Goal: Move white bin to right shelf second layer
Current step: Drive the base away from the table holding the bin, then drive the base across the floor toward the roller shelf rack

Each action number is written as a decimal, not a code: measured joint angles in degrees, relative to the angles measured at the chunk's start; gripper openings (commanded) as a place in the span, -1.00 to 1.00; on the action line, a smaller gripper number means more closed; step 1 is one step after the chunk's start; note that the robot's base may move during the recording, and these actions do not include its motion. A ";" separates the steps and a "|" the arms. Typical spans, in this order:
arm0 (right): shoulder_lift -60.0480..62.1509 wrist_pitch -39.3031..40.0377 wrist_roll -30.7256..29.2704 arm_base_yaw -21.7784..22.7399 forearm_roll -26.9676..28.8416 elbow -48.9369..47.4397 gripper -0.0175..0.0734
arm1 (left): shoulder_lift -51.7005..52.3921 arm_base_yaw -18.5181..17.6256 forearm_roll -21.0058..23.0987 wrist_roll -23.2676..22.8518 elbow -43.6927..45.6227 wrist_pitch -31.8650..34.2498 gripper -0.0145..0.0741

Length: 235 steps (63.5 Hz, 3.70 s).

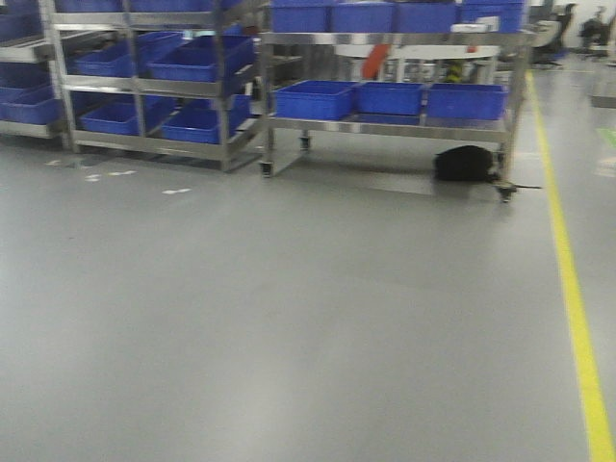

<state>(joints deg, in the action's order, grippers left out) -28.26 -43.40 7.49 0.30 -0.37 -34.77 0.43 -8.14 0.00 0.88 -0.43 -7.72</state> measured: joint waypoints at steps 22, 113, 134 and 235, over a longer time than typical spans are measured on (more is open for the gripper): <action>0.13 0.00 0.00 0.00 0.00 0.00 -0.26 | 0.00 0.00 0.00 0.00 0.00 0.00 -0.48; 0.13 -0.10 0.00 0.00 0.00 0.00 -0.26 | 0.00 0.00 0.00 0.00 0.00 0.00 -0.48; 0.13 -0.10 0.00 0.00 0.00 0.00 -0.26 | 0.00 0.00 0.00 0.00 0.00 0.00 -0.48; 0.13 -0.78 0.00 0.00 0.00 0.00 -0.26 | 0.00 0.00 0.00 0.00 0.00 0.00 -0.48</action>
<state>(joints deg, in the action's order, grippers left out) -28.13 -44.18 7.49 0.30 -0.37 -34.77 0.43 -8.14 0.00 0.88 -0.43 -7.72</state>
